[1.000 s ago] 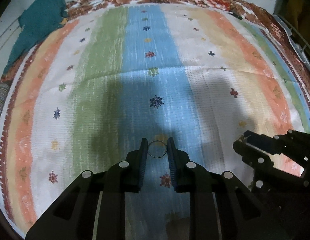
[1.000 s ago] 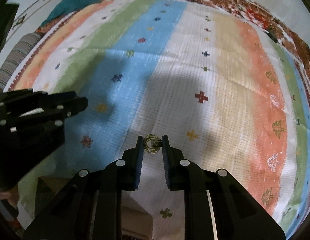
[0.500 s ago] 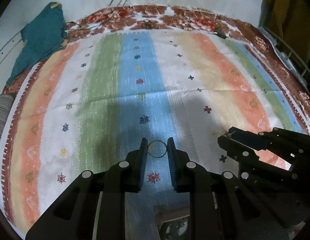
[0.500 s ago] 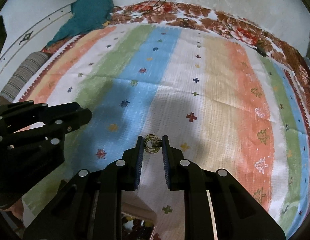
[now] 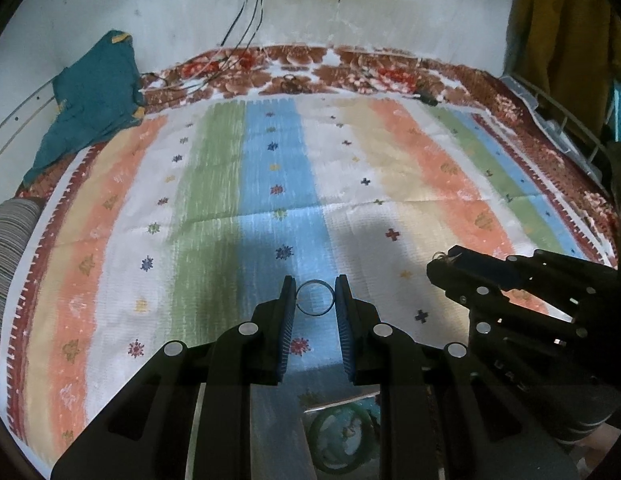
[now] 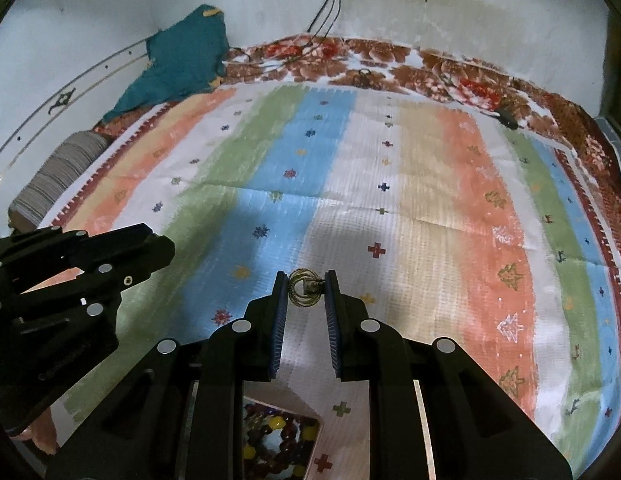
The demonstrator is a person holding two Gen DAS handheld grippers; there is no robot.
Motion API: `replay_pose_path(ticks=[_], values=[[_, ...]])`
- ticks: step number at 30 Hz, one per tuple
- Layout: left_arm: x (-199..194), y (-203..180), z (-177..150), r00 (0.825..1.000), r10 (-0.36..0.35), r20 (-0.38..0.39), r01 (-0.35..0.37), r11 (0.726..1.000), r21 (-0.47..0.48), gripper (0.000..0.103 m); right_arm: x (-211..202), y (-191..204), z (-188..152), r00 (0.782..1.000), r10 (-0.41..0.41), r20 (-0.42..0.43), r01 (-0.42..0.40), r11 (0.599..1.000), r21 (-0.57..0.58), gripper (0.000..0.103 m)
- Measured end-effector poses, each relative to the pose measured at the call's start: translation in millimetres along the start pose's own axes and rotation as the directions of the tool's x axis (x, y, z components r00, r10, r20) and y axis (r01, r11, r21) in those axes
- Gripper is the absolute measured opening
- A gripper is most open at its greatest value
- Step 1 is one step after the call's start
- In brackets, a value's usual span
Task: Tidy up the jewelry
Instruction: 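Lift both held rings and carry them above the silver tin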
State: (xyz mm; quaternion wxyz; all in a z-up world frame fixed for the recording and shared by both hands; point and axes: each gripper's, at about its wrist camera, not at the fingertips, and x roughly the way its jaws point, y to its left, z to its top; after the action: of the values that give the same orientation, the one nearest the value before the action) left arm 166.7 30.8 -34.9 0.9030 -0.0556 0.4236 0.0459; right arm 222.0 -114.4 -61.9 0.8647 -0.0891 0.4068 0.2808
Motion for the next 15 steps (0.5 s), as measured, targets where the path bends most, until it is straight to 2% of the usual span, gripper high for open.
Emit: replay_pose_path(ticks=[10, 15], values=[[-34, -12, -11, 0.998, -0.040, 0.057, 0.039, 0.999, 0.014, 0.020, -40, 5, -6, 0.996, 0.047, 0.076, -0.048, 0.999, 0.016, 0.019], [-50, -18, -20, 0.996, -0.044, 0.076, 0.042, 0.999, 0.025, 0.020, -50, 7, -12, 0.995, 0.045, 0.093, -0.046, 0.999, 0.006, 0.019]])
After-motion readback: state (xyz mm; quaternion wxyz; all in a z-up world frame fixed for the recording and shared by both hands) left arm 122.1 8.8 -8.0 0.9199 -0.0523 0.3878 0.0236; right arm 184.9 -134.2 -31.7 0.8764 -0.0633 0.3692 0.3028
